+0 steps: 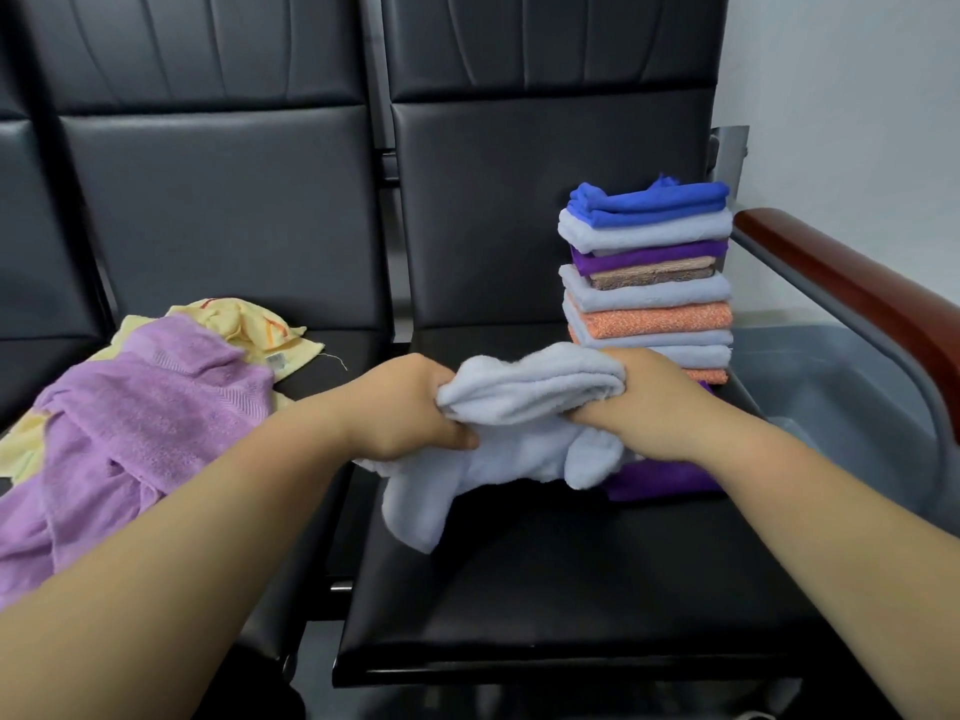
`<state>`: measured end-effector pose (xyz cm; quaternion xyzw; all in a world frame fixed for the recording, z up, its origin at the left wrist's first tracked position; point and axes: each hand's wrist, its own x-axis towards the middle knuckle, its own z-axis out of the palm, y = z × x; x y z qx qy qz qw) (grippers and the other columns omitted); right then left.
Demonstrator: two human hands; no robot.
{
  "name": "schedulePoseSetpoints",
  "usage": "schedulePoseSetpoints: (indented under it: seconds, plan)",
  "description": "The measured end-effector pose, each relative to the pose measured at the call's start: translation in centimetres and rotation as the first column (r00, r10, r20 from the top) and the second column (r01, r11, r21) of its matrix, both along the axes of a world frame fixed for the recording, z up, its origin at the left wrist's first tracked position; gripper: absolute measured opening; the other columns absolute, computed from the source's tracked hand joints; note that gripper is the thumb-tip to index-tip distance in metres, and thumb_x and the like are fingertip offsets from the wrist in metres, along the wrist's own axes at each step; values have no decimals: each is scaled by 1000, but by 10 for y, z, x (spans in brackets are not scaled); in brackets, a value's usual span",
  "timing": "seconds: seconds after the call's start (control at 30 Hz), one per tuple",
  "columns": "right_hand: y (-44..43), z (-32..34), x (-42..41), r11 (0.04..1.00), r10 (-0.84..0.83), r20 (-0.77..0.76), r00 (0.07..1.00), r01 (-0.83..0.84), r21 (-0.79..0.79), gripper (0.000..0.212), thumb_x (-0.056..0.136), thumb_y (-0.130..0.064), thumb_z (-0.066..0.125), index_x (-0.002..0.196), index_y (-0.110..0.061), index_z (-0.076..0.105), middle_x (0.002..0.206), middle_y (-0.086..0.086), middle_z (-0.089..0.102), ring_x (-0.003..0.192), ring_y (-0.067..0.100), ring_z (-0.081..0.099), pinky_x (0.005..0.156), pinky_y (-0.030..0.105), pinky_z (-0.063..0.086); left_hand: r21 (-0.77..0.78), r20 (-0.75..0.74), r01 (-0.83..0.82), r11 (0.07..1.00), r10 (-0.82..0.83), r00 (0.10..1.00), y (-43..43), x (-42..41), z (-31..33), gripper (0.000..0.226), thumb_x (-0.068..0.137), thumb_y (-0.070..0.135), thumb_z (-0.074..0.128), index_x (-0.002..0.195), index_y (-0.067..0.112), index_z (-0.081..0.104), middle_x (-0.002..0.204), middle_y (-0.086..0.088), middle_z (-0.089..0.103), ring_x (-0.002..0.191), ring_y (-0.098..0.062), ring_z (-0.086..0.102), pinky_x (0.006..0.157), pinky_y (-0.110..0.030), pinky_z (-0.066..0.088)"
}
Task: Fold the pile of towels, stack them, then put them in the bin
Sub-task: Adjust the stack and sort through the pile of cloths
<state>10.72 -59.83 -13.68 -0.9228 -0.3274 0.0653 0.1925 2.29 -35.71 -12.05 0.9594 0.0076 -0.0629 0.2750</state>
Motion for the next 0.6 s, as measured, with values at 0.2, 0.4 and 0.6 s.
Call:
schedulePoseSetpoints:
  seconds: [0.2, 0.4, 0.6]
  plan:
    - [-5, 1, -15, 953, 135, -427, 894, 0, 302, 28, 79, -21, 87, 104, -26, 74, 88, -9, 78, 84, 5, 73, 73, 25, 60, -673, 118, 2, 739, 105, 988, 2, 2, 6, 17, 92, 9, 60, 104, -3, 64, 64, -19, 53, 54, -25, 47, 50, -27, 31]
    - [16, -10, -1, 997, -68, -21, 997, 69, 39, 30, 82, -28, 81, 66, -19, 57, 60, -5, 57, 56, 11, 53, 54, 29, 46, -611, 108, 131, 780, -82, 991, -4, 5, 3, 38, 75, 14, 82, 109, 5, 67, 101, -15, 75, 96, -26, 73, 82, -40, 57]
    - [3, -4, 7, 885, 63, -382, 922, 125, 448, 11, 90, -22, 71, 96, -14, 73, 77, 14, 72, 71, 20, 70, 63, 42, 57, -79, -52, -34, 996, 30, 998, 10, 3, -5, 25, 82, 19, 79, 77, 3, 61, 56, 1, 54, 48, -18, 42, 43, -24, 35]
